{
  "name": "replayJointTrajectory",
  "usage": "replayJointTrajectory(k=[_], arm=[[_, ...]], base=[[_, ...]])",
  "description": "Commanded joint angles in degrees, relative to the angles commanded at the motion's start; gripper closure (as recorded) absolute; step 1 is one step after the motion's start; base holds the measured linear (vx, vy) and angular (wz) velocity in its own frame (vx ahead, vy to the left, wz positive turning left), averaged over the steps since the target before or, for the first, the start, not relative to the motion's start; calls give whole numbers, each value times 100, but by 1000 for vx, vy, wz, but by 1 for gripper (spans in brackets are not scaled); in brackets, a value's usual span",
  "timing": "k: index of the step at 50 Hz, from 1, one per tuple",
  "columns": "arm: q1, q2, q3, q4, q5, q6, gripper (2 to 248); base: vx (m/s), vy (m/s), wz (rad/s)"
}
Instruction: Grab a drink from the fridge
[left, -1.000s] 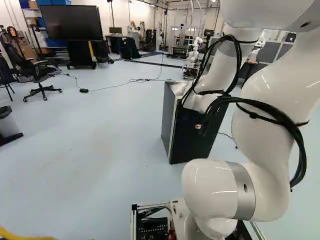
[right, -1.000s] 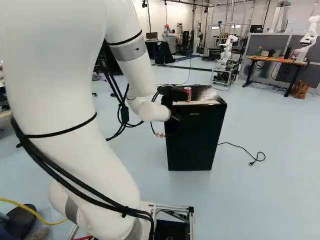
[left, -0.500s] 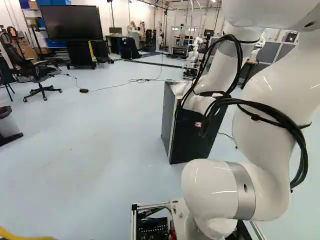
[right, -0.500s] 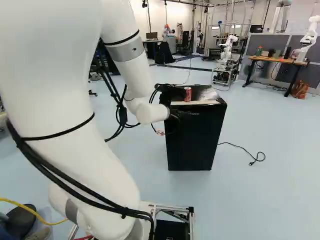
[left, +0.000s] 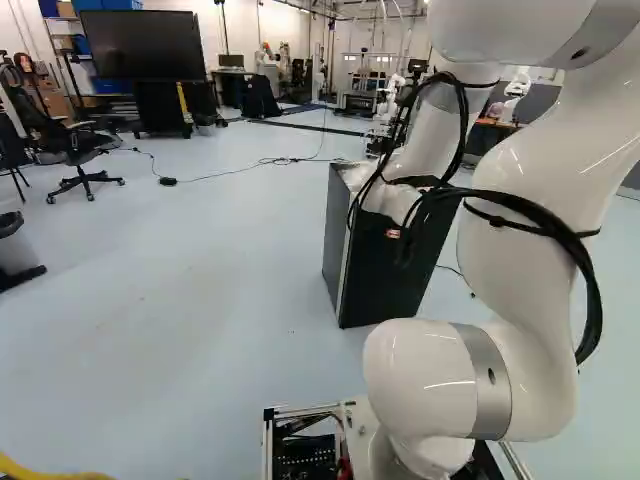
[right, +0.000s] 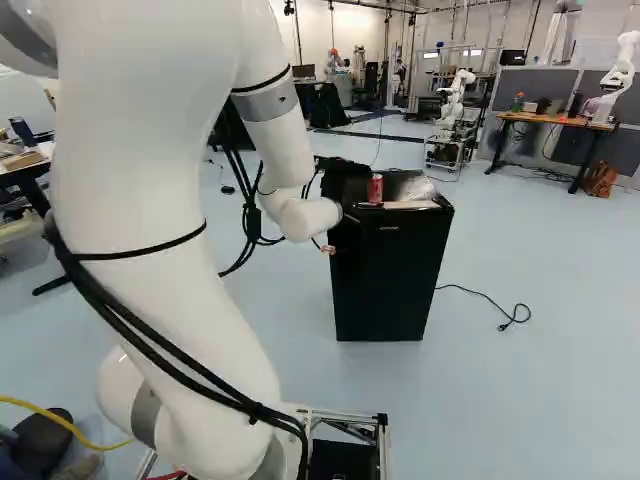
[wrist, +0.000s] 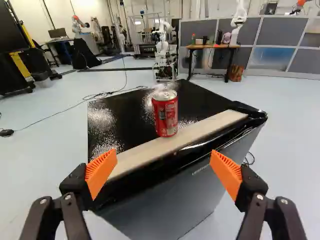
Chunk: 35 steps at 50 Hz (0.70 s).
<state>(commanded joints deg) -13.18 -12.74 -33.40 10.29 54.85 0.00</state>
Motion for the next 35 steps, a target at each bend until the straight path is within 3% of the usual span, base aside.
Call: replayJointTrajectory(k=[35], arm=[[23, -808, -961, 0, 368, 0, 3]], base=[[0, 0, 0]])
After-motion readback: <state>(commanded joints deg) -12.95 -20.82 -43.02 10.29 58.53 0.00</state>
